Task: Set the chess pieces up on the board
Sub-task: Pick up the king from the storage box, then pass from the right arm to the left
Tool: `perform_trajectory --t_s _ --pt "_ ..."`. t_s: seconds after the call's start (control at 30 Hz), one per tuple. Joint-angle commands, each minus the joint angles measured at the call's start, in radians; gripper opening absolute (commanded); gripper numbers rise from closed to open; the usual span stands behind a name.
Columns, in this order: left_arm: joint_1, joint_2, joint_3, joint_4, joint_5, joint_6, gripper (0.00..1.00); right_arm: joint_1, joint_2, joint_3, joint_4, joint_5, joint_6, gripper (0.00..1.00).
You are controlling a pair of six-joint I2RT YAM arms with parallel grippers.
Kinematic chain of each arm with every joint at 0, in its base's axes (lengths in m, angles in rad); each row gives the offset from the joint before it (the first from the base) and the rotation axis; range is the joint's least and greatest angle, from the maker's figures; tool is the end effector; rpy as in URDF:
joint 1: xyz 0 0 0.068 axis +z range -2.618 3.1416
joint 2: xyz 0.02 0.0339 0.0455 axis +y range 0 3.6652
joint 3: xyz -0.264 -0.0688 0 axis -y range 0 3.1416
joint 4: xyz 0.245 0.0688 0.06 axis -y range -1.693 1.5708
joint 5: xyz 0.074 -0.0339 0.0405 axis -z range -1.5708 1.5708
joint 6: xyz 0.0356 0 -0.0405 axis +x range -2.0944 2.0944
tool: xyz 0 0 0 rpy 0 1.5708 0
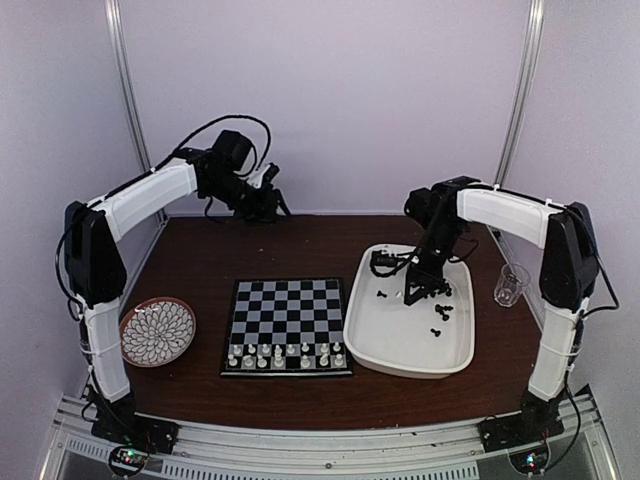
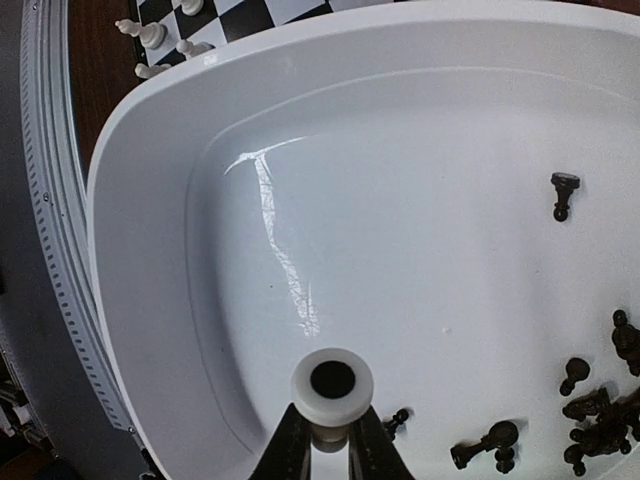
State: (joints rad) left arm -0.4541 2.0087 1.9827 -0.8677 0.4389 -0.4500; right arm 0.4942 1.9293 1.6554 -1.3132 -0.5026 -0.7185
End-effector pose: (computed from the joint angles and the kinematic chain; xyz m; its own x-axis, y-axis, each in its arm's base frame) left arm 0.3932 -0.2088 0.3234 -0.9075 0.0048 -0.4201 0.2683 0.7760 -0.5707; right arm 0.3114 0.1873 0.2470 -0.3936 -0.8673 -0.3048 -0.8871 0.2714 0.3733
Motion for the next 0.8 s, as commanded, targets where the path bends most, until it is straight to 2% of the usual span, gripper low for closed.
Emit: perform_trajectory --t_s 0.0,0.1,0.23,0.3,0.5,0.67,0.77 --pt "-0.125 -0.049 -0.037 0.152 0.018 -0.017 0.48 -0.013 -0.082 0.007 -0.054 -0.076 -0.071 0.15" --pt "-0.173 -0.066 -0.146 0.231 0.064 -0.072 0.48 -0.013 -0.106 0.026 -0.075 -0.102 -0.068 0.15" --pt "-0.222 -0.191 -0.443 0.565 0.137 -0.175 0.47 -0.014 -0.150 0.032 -0.093 -0.126 -0.052 0.15" --pt "-0.241 -0.233 -0.510 0.624 0.175 -0.219 0.46 -0.010 -0.201 -0.002 -0.066 -0.112 -0.056 0.16" --pt "-0.361 -0.255 -0.522 0.593 0.223 -0.299 0.48 0.001 -0.244 0.017 -0.105 -0.079 -0.087 0.17" --pt "-0.434 -0.204 -0.504 0.684 0.247 -0.404 0.48 0.051 -0.290 -0.021 -0.052 -0.048 -0.060 0.17" --pt "-0.465 -0.156 -0.448 0.678 0.255 -0.427 0.48 0.087 -0.325 -0.065 -0.009 -0.048 -0.026 0.17"
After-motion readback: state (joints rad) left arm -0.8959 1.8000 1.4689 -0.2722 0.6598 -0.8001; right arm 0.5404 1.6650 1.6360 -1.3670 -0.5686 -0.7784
